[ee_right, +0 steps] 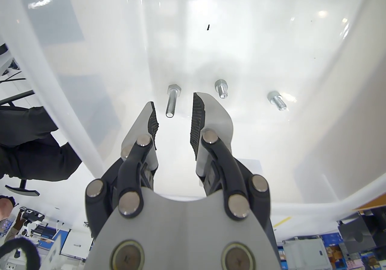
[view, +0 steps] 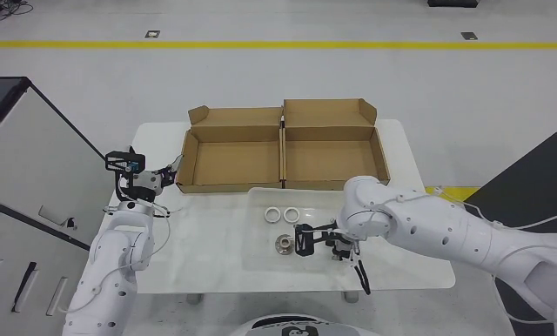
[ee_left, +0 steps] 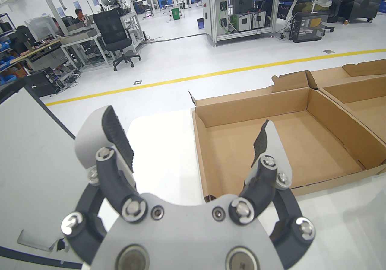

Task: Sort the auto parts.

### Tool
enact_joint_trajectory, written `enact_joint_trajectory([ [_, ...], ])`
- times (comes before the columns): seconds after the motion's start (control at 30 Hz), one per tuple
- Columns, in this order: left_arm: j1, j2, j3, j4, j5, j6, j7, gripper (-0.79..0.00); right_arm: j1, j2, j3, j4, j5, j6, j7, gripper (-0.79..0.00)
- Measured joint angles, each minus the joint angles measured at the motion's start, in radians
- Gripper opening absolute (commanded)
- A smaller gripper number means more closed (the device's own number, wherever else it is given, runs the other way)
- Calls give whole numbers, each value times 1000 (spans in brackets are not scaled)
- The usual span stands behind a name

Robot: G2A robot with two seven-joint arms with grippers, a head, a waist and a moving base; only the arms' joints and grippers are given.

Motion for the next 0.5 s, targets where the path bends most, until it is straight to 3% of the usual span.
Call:
enact_joint_trajectory([
  [0.5,0,0,0,0,0,0,0,0,-16,-27,0,52,-5,-1,-1,-591],
])
